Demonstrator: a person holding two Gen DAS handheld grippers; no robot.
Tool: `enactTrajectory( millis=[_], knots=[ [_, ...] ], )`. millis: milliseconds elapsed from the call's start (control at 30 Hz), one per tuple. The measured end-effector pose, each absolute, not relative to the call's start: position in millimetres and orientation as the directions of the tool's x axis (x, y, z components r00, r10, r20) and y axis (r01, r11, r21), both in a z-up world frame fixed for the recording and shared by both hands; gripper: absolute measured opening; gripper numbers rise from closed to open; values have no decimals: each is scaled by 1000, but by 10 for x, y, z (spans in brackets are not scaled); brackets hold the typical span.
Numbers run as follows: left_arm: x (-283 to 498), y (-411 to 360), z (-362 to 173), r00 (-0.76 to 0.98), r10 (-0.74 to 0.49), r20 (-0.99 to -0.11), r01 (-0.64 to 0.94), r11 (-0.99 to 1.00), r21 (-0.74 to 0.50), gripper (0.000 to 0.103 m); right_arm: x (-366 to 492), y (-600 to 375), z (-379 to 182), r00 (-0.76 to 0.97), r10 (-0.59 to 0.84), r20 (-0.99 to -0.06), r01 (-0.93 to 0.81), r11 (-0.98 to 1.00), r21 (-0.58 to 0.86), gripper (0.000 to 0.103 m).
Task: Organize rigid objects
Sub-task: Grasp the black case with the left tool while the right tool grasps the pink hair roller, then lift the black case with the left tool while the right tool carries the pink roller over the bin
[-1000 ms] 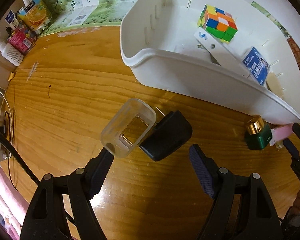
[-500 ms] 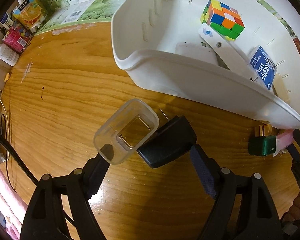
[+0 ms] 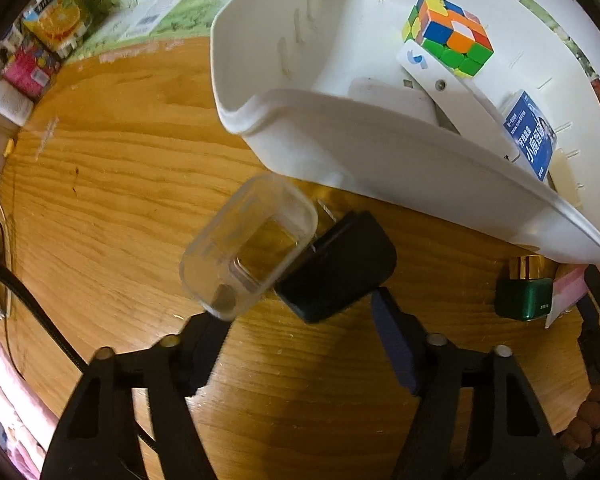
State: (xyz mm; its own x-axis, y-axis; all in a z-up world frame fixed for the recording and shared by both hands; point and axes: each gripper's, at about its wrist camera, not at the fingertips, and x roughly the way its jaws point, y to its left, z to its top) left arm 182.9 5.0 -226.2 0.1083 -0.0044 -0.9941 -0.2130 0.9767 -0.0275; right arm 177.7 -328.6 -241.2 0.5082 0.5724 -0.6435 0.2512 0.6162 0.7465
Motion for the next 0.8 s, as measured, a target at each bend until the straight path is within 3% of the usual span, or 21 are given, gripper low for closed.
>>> enactTrajectory(
  millis=[33,67,233,300,367,533,800],
  knots=[
    [1828,60,-2285,100,-21,-995,-220,975,-42,53,1772,-3296,-2420,510,576,-639,251,610,751,28],
    [1826,74,-2316,88,-33,-996,-230,972,-52,49,1771,-3304,-2426,511,580,-634,251,605,756,28],
    [1843,62,-2310,90,-27,-996,-228,973,-47,49,1770,-3304,-2406,511,581,-634,245,608,755,27],
    [1889,67,-2280,93,-37,-995,-235,970,-58,51,1772,-3304,-2398,509,582,-634,242,610,754,27],
    [1896,83,-2264,91,-37,-995,-246,967,-58,64,1769,-3298,-2380,505,581,-638,234,620,749,27],
    [2011,178,-2220,96,-43,-994,-268,961,-68,72,1717,-3272,-2349,494,587,-641,203,639,742,27],
    [2264,210,-2257,81,-58,-995,-321,944,-82,74,1606,-3328,-2361,484,605,-632,181,638,749,27]
  ],
)
